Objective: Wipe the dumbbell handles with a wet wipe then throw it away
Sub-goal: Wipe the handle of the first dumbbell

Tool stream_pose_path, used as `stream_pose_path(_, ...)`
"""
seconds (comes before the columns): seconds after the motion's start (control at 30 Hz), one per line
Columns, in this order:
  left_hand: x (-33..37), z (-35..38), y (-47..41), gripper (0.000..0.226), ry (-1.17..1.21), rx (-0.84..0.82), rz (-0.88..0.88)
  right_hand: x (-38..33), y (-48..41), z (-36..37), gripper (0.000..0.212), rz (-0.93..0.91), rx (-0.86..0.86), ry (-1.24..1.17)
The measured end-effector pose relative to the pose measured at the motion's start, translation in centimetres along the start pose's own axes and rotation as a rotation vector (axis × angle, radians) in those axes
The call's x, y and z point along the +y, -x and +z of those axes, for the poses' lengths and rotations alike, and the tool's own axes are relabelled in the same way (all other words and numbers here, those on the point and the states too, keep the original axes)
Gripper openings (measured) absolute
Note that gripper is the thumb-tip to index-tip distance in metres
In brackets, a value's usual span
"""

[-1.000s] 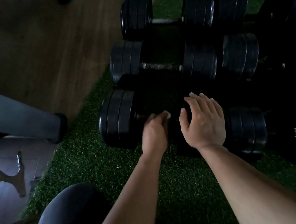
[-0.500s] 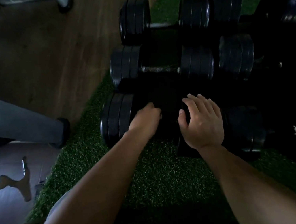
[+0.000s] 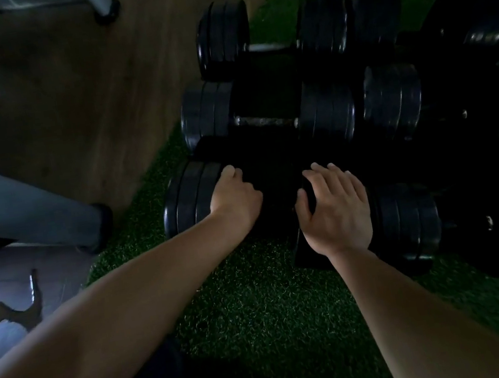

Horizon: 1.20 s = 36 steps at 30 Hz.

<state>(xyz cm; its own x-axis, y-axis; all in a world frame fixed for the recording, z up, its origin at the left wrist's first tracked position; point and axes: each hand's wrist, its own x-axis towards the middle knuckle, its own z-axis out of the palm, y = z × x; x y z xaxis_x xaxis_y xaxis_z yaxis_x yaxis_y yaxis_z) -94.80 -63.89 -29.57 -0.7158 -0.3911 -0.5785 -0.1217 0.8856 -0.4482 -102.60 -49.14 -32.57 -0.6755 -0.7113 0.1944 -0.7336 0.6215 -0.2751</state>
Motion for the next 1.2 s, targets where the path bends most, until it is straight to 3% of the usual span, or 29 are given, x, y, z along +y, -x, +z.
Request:
stream_pose_path(0.2,0.5,-0.5,-0.1,0.021,0.256,0.087,0.044,0.1,0.0,0.2,0.043,-0.003,0.015,-0.017)
stream_pose_path(0.27,1.4,-0.2,0.0,0.025,0.501,0.110,0.033,0.1,0.0,0.2,0.043,0.006,0.014,-0.028)
stream_pose_path(0.4,1.6,2.3,0.9,0.027,1.032,0.151,-0.181,0.1,0.0,0.3,0.042,0.007,0.014,-0.032)
stream_pose_path(0.53,3.6,3.6,1.5,0.025,1.157,0.294,-0.342,0.2,0.0,0.4,0.040,-0.009,0.027,-0.011)
stream_pose_path(0.73,6.5,4.2,1.3,0.029,1.437,0.426,-0.371,0.1,0.0,0.3,0.042,-0.007,0.029,0.001)
stream_pose_path(0.8,7.2,5.0,2.0,0.028,1.487,0.512,-0.547,0.1,-0.1,0.2,0.042,-0.006,0.029,-0.002)
stream_pose_path(0.87,7.7,5.2,2.7,0.024,1.644,0.463,-0.778,0.1,-0.1,0.2,0.042,-0.008,0.026,0.000)
stream_pose_path(1.0,9.6,4.9,2.8,0.009,1.974,0.322,-0.901,0.1,0.0,0.2,0.043,-0.011,0.027,0.009)
stream_pose_path(1.13,8.9,4.9,1.9,0.009,2.809,0.299,-1.379,0.1,0.0,0.3,0.042,-0.008,0.024,0.013)
stream_pose_path(1.2,8.6,4.7,1.6,0.017,3.022,0.337,-1.465,0.1,0.0,0.3,0.043,-0.008,0.022,0.018)
